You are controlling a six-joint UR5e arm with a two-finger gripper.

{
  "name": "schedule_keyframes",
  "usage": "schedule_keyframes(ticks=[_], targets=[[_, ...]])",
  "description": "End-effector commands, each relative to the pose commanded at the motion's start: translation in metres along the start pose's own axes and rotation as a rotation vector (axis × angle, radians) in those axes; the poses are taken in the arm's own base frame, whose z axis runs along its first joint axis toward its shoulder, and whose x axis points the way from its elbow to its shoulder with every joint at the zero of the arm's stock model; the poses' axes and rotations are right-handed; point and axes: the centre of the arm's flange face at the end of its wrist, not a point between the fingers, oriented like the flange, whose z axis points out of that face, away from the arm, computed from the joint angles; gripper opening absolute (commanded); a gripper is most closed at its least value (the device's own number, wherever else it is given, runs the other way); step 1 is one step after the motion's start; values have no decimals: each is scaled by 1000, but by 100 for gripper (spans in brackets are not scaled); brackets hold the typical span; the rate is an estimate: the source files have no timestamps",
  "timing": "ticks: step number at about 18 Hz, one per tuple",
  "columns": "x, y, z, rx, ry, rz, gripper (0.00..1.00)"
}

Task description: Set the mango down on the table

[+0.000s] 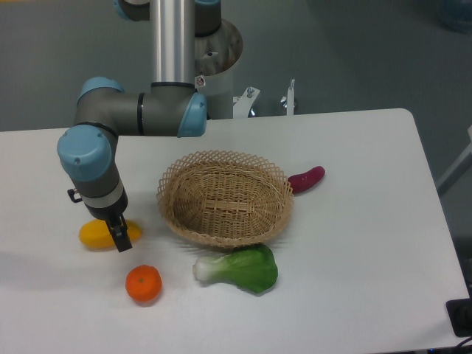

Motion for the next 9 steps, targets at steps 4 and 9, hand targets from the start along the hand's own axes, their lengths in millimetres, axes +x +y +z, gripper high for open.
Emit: schedule_keyframes(ticks=[4,9], targets=[[-63,59,-25,10,-67,-115,100],[-121,158,-43,5,-108,-265,100]])
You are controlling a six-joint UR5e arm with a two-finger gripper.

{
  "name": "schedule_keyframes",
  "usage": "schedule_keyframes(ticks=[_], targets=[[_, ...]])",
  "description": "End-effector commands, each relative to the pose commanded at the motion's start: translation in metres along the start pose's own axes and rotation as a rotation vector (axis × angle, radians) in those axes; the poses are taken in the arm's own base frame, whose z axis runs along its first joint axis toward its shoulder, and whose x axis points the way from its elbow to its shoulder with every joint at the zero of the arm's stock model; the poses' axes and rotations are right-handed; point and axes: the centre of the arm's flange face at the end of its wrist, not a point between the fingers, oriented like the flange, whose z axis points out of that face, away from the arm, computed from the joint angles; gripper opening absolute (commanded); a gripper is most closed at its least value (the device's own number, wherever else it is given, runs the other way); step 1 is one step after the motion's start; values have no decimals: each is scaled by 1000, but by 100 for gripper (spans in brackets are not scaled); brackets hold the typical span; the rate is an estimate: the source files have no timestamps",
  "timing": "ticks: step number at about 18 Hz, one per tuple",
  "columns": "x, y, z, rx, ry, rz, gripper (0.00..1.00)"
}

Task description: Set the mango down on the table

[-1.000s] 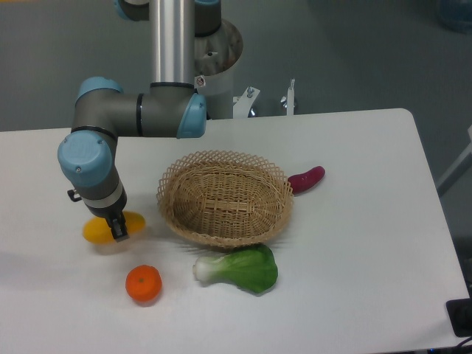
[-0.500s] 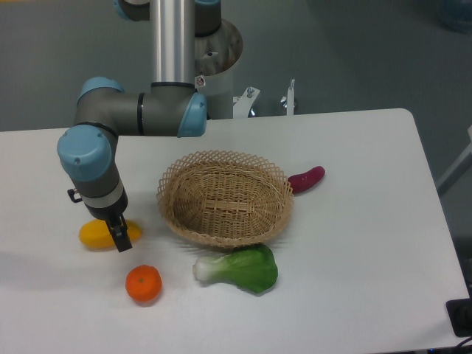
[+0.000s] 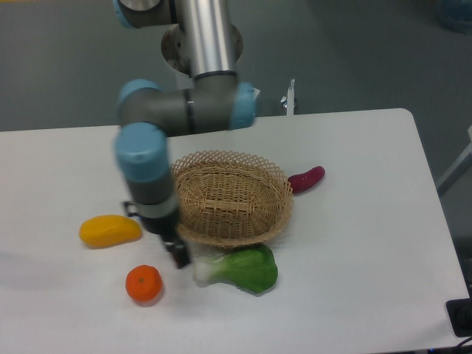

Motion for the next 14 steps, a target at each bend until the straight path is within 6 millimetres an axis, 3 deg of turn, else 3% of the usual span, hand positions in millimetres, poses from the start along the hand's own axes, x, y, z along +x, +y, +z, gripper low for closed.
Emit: schedule_keyframes(ticks=[9,14], targets=[[-88,113,-9,-15,-35,-14,100],[-127,160,-8,-49,53,7,100]])
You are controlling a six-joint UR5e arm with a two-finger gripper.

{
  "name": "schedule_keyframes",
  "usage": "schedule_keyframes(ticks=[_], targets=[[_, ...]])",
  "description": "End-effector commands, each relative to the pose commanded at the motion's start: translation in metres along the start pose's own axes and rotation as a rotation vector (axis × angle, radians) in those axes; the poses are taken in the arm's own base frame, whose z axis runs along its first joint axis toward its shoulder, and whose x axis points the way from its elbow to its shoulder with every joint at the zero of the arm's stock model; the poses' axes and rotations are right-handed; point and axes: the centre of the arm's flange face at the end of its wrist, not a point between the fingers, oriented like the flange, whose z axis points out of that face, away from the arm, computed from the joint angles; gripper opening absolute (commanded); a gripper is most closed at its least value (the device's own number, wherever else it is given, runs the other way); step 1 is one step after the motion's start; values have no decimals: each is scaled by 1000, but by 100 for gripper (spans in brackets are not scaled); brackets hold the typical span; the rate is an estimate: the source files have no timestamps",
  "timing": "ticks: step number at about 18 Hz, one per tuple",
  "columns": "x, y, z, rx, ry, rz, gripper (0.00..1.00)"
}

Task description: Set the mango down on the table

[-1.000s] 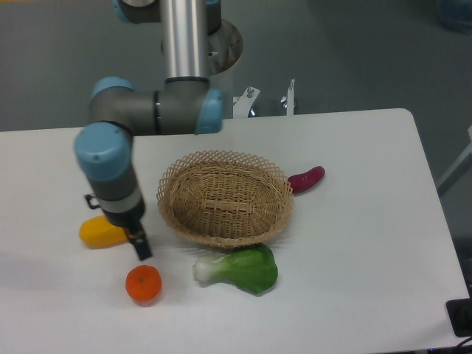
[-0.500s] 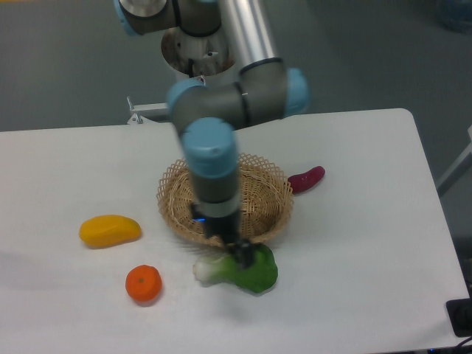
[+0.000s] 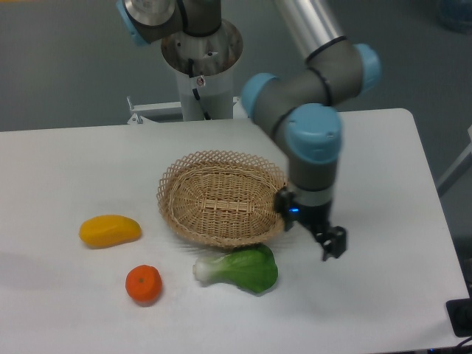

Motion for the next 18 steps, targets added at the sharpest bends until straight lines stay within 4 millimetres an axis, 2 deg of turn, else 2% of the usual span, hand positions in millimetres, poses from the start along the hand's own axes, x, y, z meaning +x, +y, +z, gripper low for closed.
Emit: schedule_keyframes(ticks=[4,8,11,18], targets=[[-28,34,1,-10,13,8,100],[-45,71,5,-16,7,33,100],[-57,90,7,-20,0,38,100],[-71,105,10,-24,-4,31,100]])
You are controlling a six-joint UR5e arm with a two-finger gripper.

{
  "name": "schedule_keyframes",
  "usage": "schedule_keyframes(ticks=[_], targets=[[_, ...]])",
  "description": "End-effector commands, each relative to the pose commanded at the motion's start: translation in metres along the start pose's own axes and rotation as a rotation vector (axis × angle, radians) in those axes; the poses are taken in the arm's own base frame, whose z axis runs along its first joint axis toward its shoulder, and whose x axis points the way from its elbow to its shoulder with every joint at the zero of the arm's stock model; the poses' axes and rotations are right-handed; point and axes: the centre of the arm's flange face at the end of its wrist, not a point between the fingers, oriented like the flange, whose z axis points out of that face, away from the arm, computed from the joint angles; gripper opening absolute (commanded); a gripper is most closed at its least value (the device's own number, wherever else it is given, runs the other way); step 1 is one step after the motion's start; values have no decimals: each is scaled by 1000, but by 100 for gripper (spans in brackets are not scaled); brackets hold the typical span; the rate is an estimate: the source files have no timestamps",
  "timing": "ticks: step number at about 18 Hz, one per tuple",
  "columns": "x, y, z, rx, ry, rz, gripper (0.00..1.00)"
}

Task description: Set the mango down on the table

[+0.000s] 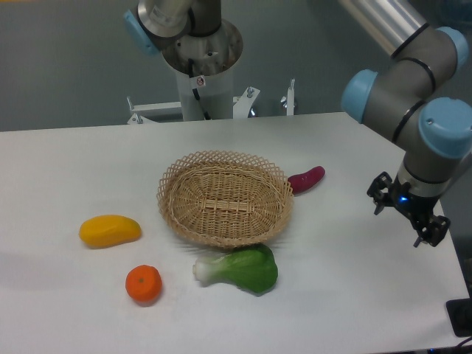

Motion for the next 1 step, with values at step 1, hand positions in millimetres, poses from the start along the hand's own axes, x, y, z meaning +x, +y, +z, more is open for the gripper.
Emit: schedule_keyframes(ticks=[1], targets=[[0,1,0,-2,0,-2,100]])
